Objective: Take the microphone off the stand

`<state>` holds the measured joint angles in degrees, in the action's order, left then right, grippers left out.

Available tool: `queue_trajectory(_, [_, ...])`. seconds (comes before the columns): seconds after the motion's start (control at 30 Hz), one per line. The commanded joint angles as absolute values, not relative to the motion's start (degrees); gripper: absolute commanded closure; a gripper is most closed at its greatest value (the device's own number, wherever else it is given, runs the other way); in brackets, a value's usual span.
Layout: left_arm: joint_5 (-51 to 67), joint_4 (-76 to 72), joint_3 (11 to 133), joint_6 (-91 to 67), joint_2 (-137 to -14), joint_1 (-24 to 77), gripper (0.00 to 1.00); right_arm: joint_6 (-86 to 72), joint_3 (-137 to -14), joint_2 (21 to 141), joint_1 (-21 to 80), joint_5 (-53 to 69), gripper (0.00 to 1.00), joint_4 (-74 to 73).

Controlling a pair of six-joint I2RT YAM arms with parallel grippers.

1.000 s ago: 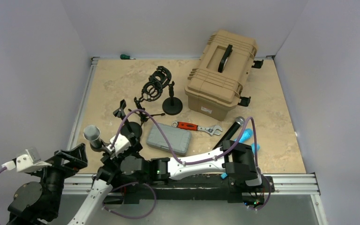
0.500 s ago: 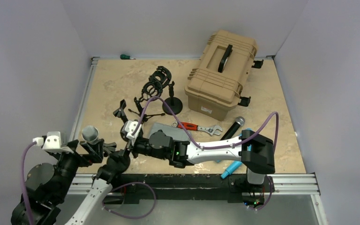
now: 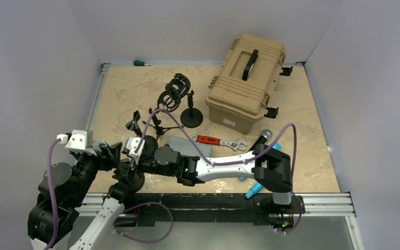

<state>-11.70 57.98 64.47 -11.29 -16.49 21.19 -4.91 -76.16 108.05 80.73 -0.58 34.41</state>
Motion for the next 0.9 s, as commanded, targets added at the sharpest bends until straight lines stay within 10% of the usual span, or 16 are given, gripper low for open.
queue_trajectory(0.0, [-9.8, 53.6, 63.6, -9.4, -16.0, 21.4, 0.41, -5.0, -79.8, 108.9, 81.0, -2.9, 0.11, 34.4])
queue_trajectory(0.5, [-8.5, 53.9, 62.8, -8.2, -15.9, 21.4, 0.75, -3.6, -79.2, 110.1, 81.6, -5.9, 0.19, 33.8])
queue_trajectory(0.67, [-8.0, 54.0, 62.7, -7.9, -16.1, 21.4, 0.81, -3.2, -78.9, 110.0, 81.7, -5.8, 0.44, 33.7])
queue_trajectory(0.8, [-8.2, 54.4, 63.2, -7.5, -16.2, 21.4, 0.88, -2.8, -77.7, 109.5, 81.6, -6.4, 1.00, 34.6])
queue_trajectory(0.87, [-8.5, 54.5, 63.5, -7.4, -16.2, 21.4, 0.94, -2.6, -77.3, 109.4, 81.6, -6.7, 1.00, 35.0])
